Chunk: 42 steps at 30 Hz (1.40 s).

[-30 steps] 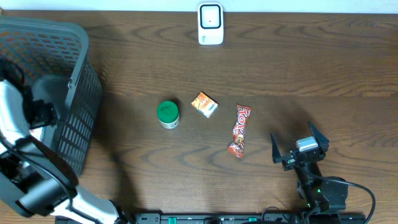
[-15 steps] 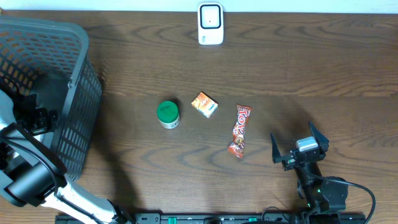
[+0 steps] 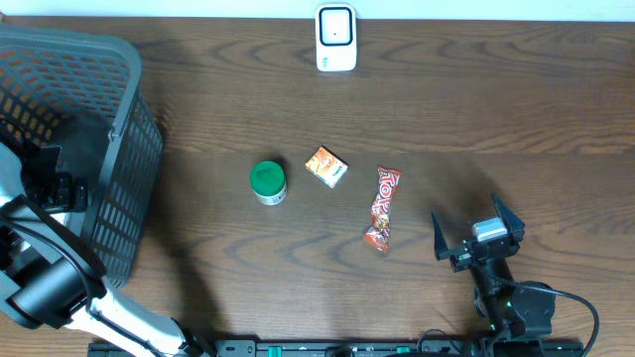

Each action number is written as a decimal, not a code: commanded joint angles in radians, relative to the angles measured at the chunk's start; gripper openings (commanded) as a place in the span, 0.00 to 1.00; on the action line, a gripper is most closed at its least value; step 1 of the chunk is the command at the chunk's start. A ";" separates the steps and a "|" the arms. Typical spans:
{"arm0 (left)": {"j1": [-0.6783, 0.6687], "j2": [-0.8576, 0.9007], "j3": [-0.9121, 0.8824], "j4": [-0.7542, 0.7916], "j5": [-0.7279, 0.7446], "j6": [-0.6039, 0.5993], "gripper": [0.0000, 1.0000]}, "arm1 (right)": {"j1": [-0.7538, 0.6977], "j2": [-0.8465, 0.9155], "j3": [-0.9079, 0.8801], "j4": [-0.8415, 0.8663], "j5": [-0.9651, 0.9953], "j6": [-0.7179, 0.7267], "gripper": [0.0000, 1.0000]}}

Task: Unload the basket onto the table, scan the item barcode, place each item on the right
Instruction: 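Reach the left gripper into the basket and grasp the white Panadol box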

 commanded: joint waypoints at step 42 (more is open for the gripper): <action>0.006 0.204 -0.003 0.044 0.307 -0.031 0.56 | -0.009 -0.006 -0.002 -0.003 -0.003 0.013 0.99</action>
